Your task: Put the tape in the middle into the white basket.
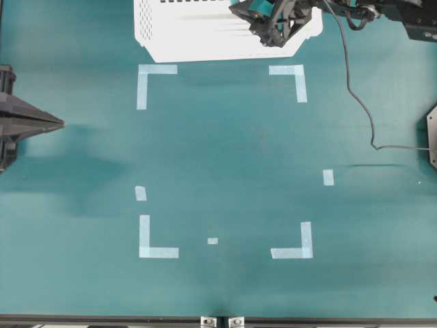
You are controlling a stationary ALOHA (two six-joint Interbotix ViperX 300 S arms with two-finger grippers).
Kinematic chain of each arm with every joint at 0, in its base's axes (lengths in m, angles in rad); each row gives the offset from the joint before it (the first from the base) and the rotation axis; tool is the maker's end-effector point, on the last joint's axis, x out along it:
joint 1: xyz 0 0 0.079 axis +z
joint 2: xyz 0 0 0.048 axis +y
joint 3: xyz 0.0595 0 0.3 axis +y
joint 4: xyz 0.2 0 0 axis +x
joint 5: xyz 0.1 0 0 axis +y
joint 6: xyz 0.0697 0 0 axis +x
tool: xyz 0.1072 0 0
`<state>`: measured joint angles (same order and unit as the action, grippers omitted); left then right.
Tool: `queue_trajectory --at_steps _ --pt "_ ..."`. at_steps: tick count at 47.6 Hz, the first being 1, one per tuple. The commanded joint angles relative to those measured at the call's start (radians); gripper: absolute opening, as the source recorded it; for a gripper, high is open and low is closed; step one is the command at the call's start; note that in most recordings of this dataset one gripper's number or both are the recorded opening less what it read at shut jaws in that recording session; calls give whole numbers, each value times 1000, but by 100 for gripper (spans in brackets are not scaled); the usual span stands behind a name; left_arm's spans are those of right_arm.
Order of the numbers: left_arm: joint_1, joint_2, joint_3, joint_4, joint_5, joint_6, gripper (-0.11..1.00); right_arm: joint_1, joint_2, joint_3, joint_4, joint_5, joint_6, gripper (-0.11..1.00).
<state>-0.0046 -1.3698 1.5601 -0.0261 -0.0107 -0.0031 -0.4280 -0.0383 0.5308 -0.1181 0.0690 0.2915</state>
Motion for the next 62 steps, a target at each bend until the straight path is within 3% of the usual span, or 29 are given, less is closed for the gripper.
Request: queue_trajectory --at_steps 1,4,7,43,62 --pt "2 8 -11 -2 -5 -2 -11 -3 -14 -9 -15 -6 -5 86" --pt "0 8 -11 -3 -5 0 -11 -3 -14 -9 -31 -6 -3 96" --pt "2 9 -9 -2 -6 -2 -11 -3 -14 -8 -35 -8 -2 100" --pt "2 9 -9 -3 -6 0 -11 11 -25 -9 -35 -3 -2 99" --pt "0 9 -11 -3 -6 -2 -11 95 -41 -2 -35 -2 -2 99"
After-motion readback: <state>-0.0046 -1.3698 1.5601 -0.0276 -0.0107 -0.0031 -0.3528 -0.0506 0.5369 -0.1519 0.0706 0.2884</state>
